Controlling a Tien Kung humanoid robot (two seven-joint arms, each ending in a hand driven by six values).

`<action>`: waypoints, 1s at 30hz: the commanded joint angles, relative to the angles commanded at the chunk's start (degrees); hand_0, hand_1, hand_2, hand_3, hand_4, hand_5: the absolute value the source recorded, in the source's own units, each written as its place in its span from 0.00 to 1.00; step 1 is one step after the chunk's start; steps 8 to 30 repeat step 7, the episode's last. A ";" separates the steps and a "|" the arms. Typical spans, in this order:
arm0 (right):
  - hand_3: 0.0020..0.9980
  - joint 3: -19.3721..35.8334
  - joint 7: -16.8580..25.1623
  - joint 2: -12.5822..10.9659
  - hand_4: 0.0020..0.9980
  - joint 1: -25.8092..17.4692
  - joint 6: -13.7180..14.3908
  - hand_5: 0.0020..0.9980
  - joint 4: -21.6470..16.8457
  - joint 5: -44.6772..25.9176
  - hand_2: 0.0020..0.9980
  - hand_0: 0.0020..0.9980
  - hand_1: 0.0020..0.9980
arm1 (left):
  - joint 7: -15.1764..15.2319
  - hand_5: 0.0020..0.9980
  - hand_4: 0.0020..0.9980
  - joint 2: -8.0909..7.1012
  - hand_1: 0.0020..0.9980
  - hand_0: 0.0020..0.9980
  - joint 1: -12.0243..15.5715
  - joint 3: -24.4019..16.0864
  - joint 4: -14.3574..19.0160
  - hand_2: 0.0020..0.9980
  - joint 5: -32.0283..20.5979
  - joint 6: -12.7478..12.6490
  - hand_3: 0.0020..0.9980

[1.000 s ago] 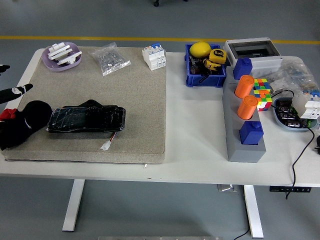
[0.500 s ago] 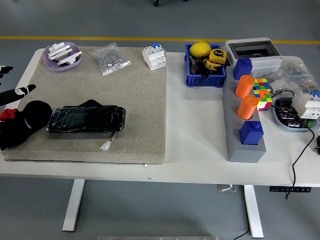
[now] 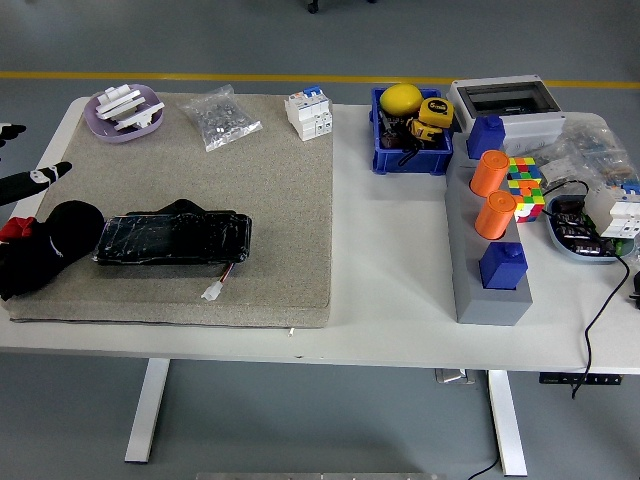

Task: Pick the rag up,wipe the panel,place it on the desk

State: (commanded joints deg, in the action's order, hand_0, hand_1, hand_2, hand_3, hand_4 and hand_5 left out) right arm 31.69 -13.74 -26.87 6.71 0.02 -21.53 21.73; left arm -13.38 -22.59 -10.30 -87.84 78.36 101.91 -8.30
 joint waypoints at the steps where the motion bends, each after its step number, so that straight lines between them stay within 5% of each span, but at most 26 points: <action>1: 0.61 0.13 -0.02 -0.09 1.00 -0.13 -0.04 0.62 0.06 -0.03 0.64 0.75 0.60 | 0.03 0.40 1.00 -0.01 0.86 0.76 -0.10 0.11 -0.10 0.83 -0.02 -0.01 0.77; 30: 0.61 0.69 0.04 0.30 1.00 -0.61 -0.02 0.62 0.44 -0.27 0.64 0.75 0.61 | 0.21 0.39 1.00 -0.18 0.86 0.76 -0.52 0.46 -0.67 0.83 -0.48 -0.24 0.77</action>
